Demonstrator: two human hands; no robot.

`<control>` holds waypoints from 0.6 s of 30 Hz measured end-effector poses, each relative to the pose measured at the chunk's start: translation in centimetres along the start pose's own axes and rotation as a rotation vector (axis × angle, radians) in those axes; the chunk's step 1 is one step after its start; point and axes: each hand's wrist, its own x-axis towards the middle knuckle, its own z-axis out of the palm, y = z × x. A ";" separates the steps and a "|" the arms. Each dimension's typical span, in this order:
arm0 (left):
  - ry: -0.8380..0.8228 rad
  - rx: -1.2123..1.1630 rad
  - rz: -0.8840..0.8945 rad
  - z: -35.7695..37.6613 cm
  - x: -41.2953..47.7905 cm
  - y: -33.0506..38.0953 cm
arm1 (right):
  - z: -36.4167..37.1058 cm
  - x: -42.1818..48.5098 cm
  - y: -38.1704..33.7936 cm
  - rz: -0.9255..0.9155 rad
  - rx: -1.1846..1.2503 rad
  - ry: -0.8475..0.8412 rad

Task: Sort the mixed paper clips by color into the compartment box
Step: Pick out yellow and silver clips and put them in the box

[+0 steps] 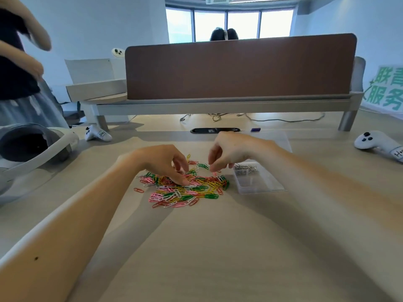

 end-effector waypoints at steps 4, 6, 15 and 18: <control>0.028 0.052 0.016 0.2 0.4 0.0 | 1.8 1.0 -1.6 -0.013 -0.043 -0.020; 0.053 0.058 0.010 0.2 0.5 -0.2 | 2.5 1.3 -1.9 -0.026 -0.100 -0.001; 0.103 0.142 -0.096 0.4 0.6 -0.7 | 2.7 1.3 -1.7 0.024 -0.147 0.000; 0.116 0.164 -0.107 0.5 0.5 -0.8 | 2.7 1.3 -1.9 0.025 -0.130 0.010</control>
